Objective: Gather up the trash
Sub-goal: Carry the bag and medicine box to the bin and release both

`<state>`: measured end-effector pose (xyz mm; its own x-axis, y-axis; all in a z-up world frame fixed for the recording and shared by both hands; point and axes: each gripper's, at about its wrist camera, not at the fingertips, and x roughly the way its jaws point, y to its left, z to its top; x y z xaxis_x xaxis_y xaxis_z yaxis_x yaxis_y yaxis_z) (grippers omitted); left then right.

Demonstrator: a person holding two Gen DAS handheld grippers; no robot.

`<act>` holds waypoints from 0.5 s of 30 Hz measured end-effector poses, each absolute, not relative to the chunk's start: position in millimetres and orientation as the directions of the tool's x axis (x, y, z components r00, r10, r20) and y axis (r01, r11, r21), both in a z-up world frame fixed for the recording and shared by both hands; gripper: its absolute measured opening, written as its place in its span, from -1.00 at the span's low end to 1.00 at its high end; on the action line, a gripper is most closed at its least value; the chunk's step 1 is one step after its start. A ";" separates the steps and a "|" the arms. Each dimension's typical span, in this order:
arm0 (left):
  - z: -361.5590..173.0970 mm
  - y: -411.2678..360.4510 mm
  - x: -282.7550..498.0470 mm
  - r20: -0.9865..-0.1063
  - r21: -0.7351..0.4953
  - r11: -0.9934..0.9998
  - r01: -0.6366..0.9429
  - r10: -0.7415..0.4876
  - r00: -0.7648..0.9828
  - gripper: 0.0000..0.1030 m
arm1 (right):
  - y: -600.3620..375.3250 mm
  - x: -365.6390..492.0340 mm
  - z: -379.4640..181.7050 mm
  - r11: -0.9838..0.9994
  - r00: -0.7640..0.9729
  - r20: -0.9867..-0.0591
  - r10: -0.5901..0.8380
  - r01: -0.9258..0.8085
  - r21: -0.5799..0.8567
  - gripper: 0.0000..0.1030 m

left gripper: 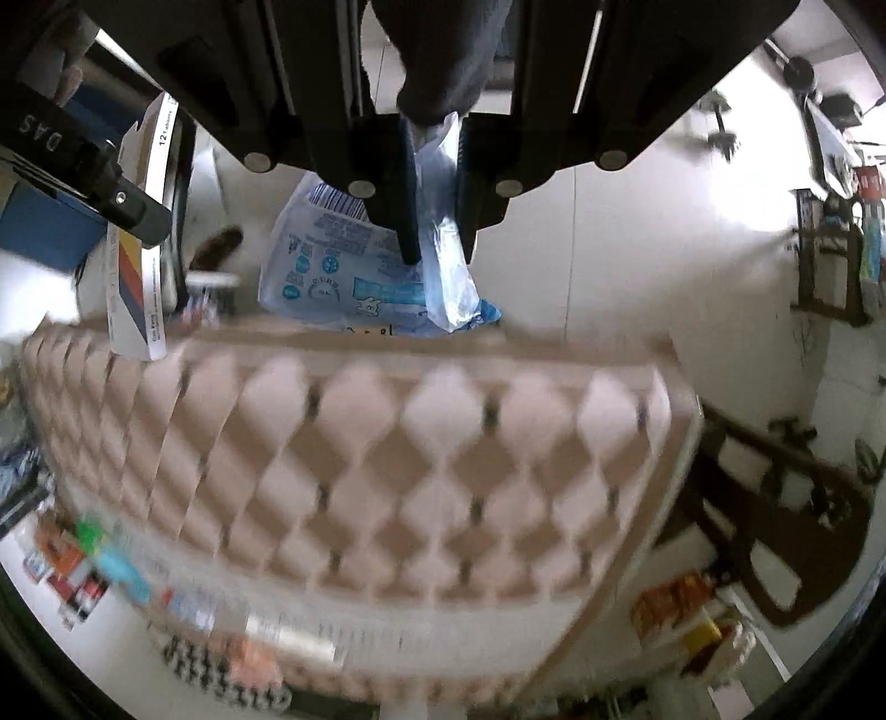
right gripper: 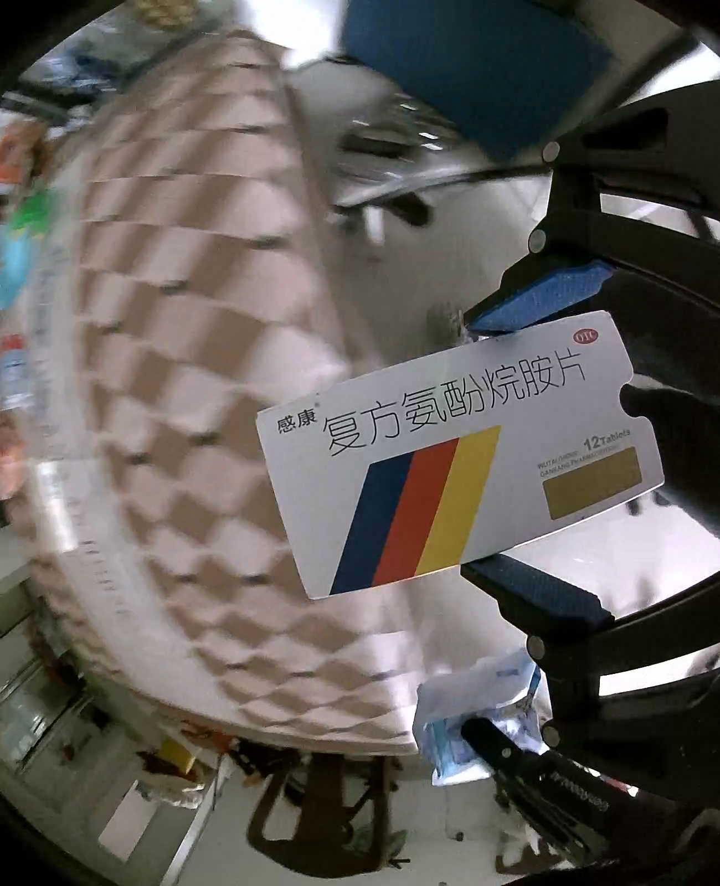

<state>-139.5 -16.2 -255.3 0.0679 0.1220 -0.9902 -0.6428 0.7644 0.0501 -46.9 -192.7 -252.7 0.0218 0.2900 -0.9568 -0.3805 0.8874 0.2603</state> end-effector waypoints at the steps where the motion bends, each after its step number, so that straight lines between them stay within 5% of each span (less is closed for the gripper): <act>1: -273.5 -19.4 -147.2 -0.994 0.052 0.762 -0.645 0.102 0.040 -0.83 | -196.2 -56.2 -265.7 0.890 -0.005 -0.959 0.284 -0.370 0.266 0.59; 15: -581.0 5.8 -147.6 -0.963 -0.125 0.629 -0.768 -0.261 -0.058 -0.69 | -217.0 -77.2 -554.5 0.938 -0.292 -0.915 0.278 -0.121 0.324 0.59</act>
